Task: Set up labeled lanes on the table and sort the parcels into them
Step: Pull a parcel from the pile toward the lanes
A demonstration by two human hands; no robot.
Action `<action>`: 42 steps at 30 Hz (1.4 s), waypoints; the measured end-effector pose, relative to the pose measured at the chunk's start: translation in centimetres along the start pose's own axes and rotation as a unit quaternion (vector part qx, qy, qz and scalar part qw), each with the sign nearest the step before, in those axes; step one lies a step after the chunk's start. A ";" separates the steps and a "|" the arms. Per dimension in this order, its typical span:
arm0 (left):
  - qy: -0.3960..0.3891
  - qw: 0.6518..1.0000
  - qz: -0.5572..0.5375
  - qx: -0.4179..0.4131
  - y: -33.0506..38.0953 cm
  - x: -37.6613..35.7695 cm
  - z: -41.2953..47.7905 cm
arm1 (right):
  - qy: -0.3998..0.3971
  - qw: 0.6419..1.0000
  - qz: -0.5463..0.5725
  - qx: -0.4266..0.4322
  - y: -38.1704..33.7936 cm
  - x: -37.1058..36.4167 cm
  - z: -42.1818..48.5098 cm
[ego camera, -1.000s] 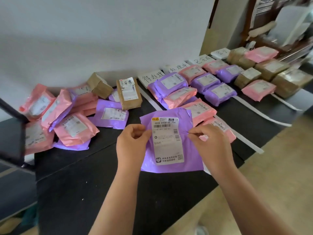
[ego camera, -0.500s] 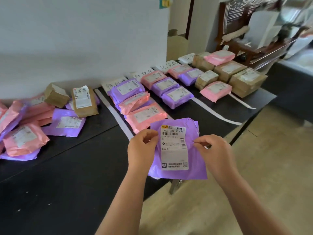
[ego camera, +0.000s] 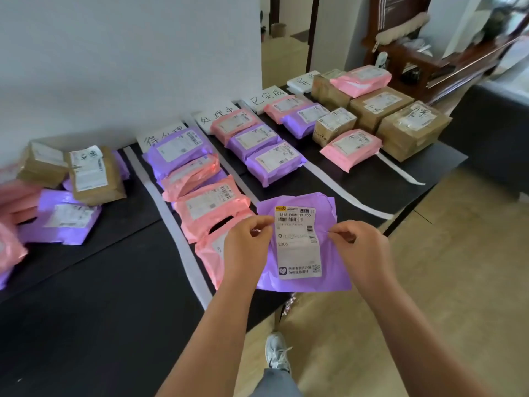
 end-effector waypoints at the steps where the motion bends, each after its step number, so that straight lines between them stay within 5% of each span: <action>1: 0.000 1.000 0.008 -0.008 0.4 -0.6 1.1 | -0.004 1.000 -0.007 -0.005 0.4 -0.3 1.1; 14: -0.078 0.992 0.094 -0.036 3.4 -11.2 11.7 | -0.068 0.985 -0.114 -0.113 8.6 -3.0 11.5; 23: -0.011 0.989 0.149 0.010 1.0 -14.0 13.8 | -0.123 0.976 -0.106 -0.147 11.8 -7.1 17.2; 32: -0.045 0.967 0.236 0.088 -1.9 -19.3 12.6 | -0.296 0.931 -0.207 -0.049 12.5 -10.7 19.4; 36: -0.096 0.935 0.325 0.110 -4.0 -21.2 12.3 | -0.244 0.929 -0.226 0.162 9.9 -10.0 21.7; 38: -0.109 0.918 0.369 0.099 -4.8 -21.7 12.5 | -0.303 0.889 -0.249 0.238 9.8 -11.4 22.1; 42: -0.106 0.901 0.411 0.083 -5.5 -21.6 13.4 | -0.407 0.814 -0.323 0.260 11.4 -13.5 22.4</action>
Point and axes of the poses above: each hand's wrist, its own z-axis towards the middle knuckle, its own x-axis out of the back of the hand, y = z × x, the point moved 8 cm from there along z, towards the middle knuckle, and after that the axes turned 5 degrees about x, right-handed, at the moved point
